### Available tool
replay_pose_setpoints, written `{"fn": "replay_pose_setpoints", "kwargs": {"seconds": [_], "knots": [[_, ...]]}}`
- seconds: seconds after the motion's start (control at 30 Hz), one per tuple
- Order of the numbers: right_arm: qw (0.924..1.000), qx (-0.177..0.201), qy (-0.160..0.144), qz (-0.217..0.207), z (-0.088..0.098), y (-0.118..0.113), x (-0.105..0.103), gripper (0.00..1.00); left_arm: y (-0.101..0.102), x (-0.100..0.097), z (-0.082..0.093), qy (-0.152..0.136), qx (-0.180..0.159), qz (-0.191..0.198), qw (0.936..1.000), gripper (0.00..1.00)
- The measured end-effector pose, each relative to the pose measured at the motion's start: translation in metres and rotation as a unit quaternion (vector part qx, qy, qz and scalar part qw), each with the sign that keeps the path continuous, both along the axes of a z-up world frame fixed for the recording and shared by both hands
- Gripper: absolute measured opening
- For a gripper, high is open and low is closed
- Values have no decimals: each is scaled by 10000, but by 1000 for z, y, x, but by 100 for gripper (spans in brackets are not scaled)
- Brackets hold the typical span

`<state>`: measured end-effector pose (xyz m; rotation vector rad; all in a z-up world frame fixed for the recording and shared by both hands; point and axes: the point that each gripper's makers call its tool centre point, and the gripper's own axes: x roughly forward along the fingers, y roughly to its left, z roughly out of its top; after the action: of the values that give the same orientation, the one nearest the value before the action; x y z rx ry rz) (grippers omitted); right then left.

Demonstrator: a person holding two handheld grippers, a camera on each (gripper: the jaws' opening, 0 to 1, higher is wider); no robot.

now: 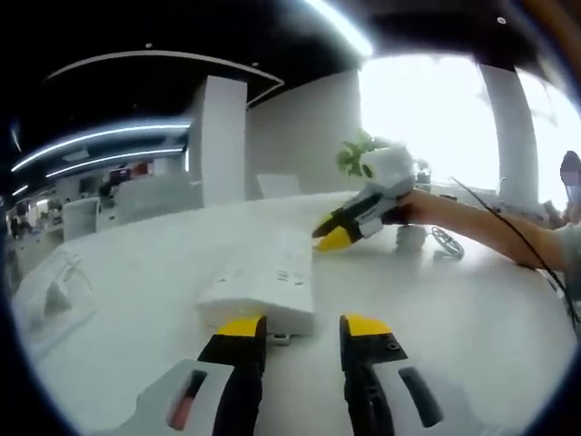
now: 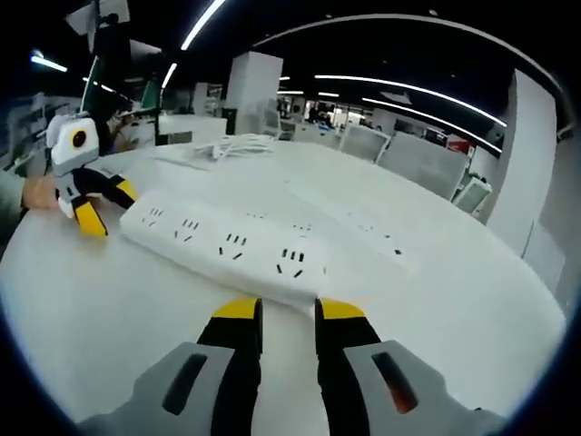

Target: Straighten the power strip on the desk, plug the charger into it

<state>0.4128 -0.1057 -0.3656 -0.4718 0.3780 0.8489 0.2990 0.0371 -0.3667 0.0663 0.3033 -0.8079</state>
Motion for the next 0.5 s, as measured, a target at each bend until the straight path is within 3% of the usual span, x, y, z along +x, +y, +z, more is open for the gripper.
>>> {"fn": "replay_pose_setpoints", "kwargs": {"seconds": [0.13,0.37,0.5], "knots": [[9999,-150,-55,-42,0,2,-10,22,4,-6,-1,1,71,3,10000,35],[9998,75,25,-197,0,4,-25,19,12,-15,-5,66,133,-21,9999,34],[9995,8,-49,-300,0,5,-32,19,15,-17,-6,55,183,-65,9998,33]]}}
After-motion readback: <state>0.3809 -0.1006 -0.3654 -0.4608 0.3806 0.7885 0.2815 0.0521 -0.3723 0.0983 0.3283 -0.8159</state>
